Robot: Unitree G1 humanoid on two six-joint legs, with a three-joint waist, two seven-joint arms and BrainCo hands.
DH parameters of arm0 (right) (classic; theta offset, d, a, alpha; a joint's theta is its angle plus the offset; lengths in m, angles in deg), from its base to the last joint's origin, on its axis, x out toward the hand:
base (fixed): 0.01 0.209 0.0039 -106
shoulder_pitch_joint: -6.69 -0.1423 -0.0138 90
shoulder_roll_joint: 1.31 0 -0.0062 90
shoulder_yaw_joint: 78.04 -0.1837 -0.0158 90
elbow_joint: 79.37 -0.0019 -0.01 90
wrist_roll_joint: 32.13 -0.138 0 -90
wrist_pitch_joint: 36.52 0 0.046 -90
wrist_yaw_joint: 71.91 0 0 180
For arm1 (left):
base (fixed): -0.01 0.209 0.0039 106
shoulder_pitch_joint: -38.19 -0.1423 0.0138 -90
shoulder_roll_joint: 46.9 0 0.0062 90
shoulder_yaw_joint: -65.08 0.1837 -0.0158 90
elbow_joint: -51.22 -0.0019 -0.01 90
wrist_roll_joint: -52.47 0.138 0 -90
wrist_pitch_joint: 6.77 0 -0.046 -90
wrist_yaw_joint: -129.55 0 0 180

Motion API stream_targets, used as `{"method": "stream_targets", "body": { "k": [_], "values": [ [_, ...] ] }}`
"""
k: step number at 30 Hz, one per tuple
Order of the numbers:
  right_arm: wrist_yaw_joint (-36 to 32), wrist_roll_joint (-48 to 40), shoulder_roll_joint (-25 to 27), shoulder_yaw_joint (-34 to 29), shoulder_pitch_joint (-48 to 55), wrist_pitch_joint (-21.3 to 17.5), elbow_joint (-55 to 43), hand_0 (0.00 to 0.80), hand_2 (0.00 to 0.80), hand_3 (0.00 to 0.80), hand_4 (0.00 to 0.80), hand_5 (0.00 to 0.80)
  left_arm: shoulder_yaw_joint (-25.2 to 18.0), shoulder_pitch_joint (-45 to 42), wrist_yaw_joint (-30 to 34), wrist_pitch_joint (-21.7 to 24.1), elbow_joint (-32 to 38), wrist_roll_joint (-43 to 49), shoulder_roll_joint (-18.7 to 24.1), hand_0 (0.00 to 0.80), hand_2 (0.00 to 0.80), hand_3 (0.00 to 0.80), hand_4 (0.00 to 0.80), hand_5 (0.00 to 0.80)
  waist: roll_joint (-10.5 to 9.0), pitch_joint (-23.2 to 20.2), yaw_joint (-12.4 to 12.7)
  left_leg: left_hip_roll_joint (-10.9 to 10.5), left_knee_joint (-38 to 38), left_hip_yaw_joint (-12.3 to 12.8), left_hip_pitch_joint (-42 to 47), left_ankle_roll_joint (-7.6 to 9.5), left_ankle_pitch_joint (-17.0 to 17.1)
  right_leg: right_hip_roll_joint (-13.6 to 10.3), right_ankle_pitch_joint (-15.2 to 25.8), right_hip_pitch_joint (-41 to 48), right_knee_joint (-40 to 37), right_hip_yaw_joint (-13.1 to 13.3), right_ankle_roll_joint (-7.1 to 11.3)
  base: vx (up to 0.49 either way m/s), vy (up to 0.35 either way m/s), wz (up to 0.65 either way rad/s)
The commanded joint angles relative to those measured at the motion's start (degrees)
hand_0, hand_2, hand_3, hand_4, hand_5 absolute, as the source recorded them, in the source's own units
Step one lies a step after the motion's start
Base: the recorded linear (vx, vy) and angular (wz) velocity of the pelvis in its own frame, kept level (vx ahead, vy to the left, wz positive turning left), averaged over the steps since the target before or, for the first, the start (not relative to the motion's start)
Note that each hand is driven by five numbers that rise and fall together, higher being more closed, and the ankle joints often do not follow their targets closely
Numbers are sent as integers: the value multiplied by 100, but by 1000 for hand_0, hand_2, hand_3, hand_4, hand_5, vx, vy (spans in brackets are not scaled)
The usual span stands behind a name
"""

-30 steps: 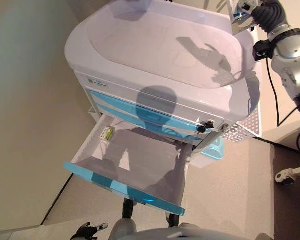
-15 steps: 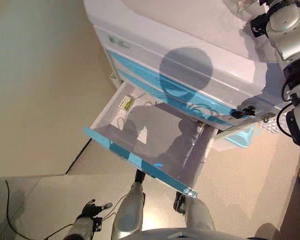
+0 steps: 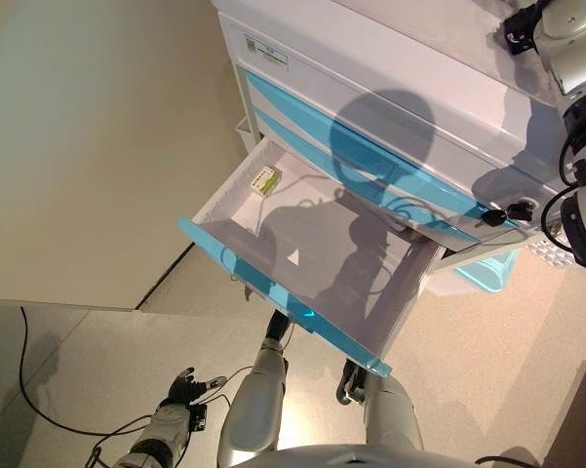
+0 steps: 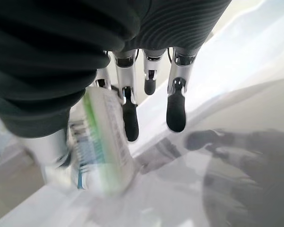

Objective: Open the drawer and pick up the medicine

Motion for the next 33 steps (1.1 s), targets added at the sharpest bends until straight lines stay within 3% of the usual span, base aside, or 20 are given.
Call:
{"method": "stream_targets", "body": {
  "k": [1,12,17,23,30,33],
  "values": [
    [-62,-64,180,483,-109,-170,-348,0,0,0,0,0,-45,206,-59,66,-226,-136,191,0,0,0,0,0,-203,174,3,-267,379,138,170,315,-518,46,427,438,-460,6,135,0,0,0],
    [164,-529,608,467,-375,-321,-1739,0,0,0,0,0,-254,63,20,55,-213,-162,300,0,0,0,0,0,-392,7,-192,-180,186,297,361,306,-494,106,569,507,-700,131,164,-3,7,-2],
    [753,-616,943,-288,20,-578,-2618,0,0,0,0,0,-400,14,1,14,-301,-4,314,0,0,0,0,0,-404,-130,-307,-105,-9,440,536,320,-490,178,694,608,-1015,249,213,6,24,-13],
    [1293,-480,1257,-1507,954,-815,-3546,0,0,0,0,0,-622,-115,-16,-64,-523,289,246,0,0,0,0,0,-382,-420,-496,44,-392,877,913,370,-469,337,986,844,-1658,566,343,33,62,-42],
    [1819,-546,1348,-2743,2116,-1103,-3808,0,0,0,0,0,-564,-224,-9,-96,-541,642,102,0,0,0,0,0,-300,-683,-636,101,-842,1369,1474,418,-516,414,1206,1237,-2253,880,504,67,75,-50],
    [1842,-686,1380,-3053,2513,-1170,-3813,0,0,0,0,0,-510,-258,5,-109,-531,744,70,0,0,0,0,0,-279,-768,-662,105,-992,1453,1650,434,-512,418,1252,1366,-2380,926,539,81,47,-32]
  ]
}}
